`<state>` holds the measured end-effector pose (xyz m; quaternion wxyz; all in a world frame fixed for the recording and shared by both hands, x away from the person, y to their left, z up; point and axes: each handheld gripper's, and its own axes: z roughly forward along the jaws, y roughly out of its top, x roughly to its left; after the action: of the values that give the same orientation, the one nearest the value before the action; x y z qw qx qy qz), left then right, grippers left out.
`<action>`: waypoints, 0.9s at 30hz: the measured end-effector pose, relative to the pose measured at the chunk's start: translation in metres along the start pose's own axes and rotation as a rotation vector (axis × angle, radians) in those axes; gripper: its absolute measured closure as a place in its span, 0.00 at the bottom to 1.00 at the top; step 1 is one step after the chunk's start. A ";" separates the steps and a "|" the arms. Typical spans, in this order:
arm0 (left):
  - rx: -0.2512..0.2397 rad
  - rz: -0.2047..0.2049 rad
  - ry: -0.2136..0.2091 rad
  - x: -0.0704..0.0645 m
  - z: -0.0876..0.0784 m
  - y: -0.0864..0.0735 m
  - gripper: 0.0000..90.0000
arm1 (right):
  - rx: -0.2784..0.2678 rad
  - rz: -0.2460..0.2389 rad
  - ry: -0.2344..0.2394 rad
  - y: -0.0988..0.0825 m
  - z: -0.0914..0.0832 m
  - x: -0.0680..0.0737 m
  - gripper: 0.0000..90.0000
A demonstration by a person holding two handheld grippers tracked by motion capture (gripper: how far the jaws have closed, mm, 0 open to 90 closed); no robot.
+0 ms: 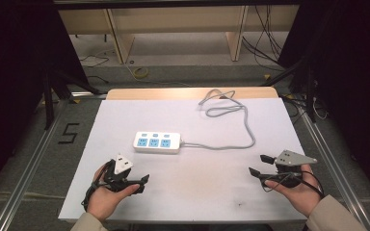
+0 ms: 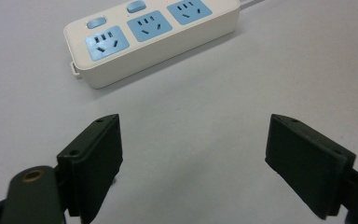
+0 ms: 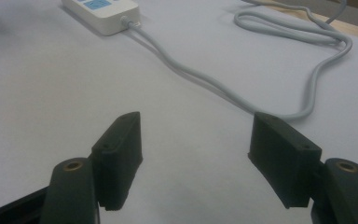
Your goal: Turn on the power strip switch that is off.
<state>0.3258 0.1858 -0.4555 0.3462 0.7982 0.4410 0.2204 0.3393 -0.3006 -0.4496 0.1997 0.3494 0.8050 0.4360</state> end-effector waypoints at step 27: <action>-0.022 -0.022 0.074 0.014 0.024 0.046 1.00 | 0.007 -0.003 -0.002 0.002 0.006 0.003 0.38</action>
<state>0.3735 0.1722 -0.4364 0.3409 0.7806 0.4599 0.2507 0.3419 -0.2941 -0.4514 0.2002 0.3493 0.8067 0.4325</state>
